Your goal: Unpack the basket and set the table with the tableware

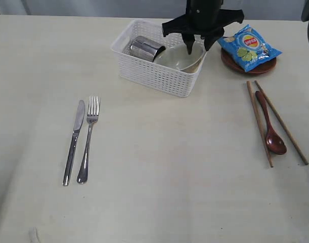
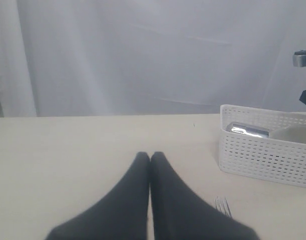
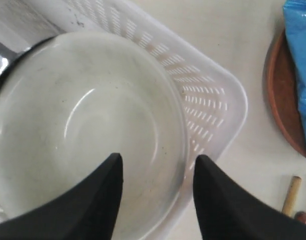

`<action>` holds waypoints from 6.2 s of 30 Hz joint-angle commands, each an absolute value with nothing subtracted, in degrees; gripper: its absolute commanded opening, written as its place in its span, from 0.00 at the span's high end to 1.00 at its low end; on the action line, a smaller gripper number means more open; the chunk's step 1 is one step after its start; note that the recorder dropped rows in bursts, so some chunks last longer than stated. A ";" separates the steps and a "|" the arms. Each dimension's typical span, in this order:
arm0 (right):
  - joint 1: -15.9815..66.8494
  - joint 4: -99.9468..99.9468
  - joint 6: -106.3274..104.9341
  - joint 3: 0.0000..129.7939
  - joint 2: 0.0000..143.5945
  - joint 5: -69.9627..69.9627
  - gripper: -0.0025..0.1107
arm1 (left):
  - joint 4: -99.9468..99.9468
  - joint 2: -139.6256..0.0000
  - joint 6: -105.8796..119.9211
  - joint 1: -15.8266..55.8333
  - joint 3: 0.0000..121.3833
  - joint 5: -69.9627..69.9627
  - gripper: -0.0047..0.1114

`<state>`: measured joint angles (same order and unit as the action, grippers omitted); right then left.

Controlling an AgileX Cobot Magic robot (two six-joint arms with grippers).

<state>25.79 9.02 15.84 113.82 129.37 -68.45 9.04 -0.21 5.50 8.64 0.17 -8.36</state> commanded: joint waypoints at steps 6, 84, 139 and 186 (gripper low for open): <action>25.71 9.22 13.75 113.86 128.86 -65.06 0.59 | 9.30 0.00 5.57 8.74 0.00 -7.90 0.96; 30.91 -5.42 9.41 113.86 127.06 -63.64 0.59 | 9.30 0.00 5.57 8.74 0.00 -7.89 0.96; 33.56 8.93 33.28 114.55 130.29 -57.27 0.59 | 9.30 0.00 5.57 8.74 0.00 -7.89 0.96; 39.72 16.63 19.20 128.57 128.04 -69.96 0.98 | 9.30 0.00 5.57 8.74 0.00 -7.89 0.96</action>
